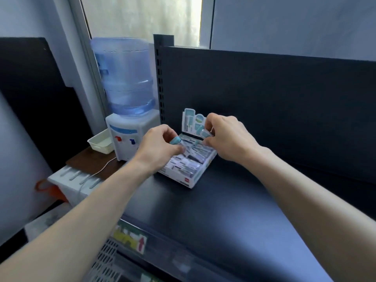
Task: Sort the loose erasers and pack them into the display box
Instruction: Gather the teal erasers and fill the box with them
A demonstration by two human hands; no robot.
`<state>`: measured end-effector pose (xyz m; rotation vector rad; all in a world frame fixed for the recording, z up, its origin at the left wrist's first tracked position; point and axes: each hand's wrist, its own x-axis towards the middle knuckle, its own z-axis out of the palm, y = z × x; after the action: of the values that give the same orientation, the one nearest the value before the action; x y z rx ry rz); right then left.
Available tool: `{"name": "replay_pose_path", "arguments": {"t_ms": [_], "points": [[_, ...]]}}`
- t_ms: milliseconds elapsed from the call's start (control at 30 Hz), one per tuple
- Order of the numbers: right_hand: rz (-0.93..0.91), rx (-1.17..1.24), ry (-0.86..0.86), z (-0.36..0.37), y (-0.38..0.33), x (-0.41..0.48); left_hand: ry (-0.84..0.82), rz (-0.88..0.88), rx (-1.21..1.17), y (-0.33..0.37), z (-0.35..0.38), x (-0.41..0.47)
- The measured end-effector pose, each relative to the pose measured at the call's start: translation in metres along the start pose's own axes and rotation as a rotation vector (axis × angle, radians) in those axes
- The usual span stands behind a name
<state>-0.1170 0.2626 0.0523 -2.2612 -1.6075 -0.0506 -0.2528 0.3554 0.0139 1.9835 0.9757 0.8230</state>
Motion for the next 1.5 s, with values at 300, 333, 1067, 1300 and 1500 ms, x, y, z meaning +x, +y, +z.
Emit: {"name": "replay_pose_path", "arguments": {"t_ms": [300,333,1067,1300,1500], "points": [[0.059,-0.125,-0.106,0.035,-0.035,0.050,-0.211,-0.025,0.042,-0.038,-0.023,0.042],[0.074,-0.123,-0.130,0.039,-0.036,0.053,-0.237,-0.022,0.040,-0.040,-0.023,0.045],[0.058,-0.085,-0.245,0.051,-0.044,0.074,-0.321,-0.007,0.112,-0.056,-0.018,0.065],[0.059,-0.088,-0.174,0.048,-0.040,0.071,-0.239,0.068,0.074,-0.048,-0.027,0.067],[0.187,-0.066,0.004,0.022,-0.019,0.048,-0.232,0.195,-0.074,-0.014,-0.011,0.067]]}}
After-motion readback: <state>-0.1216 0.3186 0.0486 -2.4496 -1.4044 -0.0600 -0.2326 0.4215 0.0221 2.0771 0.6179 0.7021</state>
